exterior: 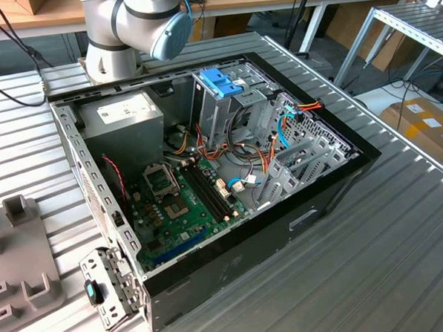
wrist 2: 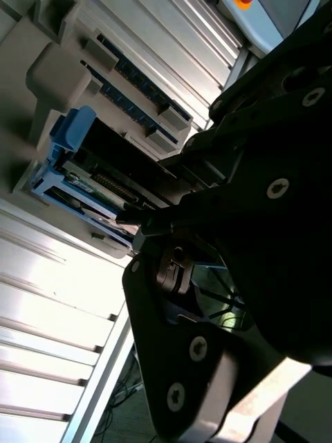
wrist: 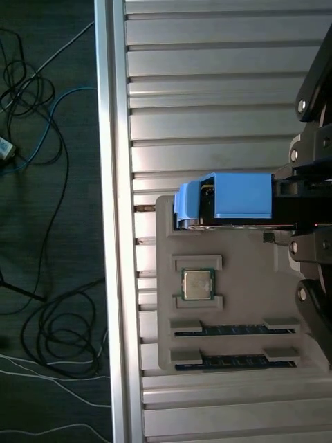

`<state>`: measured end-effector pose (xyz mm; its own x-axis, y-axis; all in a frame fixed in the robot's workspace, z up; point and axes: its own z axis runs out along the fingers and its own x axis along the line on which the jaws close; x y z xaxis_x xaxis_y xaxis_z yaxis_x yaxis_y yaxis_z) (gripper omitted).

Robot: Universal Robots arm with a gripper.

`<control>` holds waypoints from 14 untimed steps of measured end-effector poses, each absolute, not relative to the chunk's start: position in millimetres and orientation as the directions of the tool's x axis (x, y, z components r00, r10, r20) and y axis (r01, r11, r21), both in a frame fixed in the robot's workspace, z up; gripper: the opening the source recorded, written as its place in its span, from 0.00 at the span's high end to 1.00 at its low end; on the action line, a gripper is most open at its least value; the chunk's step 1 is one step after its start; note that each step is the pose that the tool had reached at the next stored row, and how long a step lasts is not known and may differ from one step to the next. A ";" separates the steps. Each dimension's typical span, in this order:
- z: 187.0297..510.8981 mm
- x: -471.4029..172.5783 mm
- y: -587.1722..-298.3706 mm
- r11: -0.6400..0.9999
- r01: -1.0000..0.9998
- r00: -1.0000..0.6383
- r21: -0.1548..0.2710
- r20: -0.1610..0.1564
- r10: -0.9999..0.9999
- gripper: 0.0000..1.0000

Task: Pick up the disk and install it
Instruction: 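Pick up the disk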

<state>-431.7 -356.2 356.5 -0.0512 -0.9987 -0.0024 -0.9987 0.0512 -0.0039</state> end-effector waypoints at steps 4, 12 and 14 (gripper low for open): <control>366.9 -431.7 -356.2 0.051 -0.999 -0.051 -0.004 -0.002 -0.999 0.65; 375.0 -431.7 -356.2 0.051 -0.999 -0.051 -0.004 -0.002 -0.999 0.65; 375.1 -431.7 -356.2 0.051 -0.999 -0.051 -0.004 -0.002 -0.999 0.65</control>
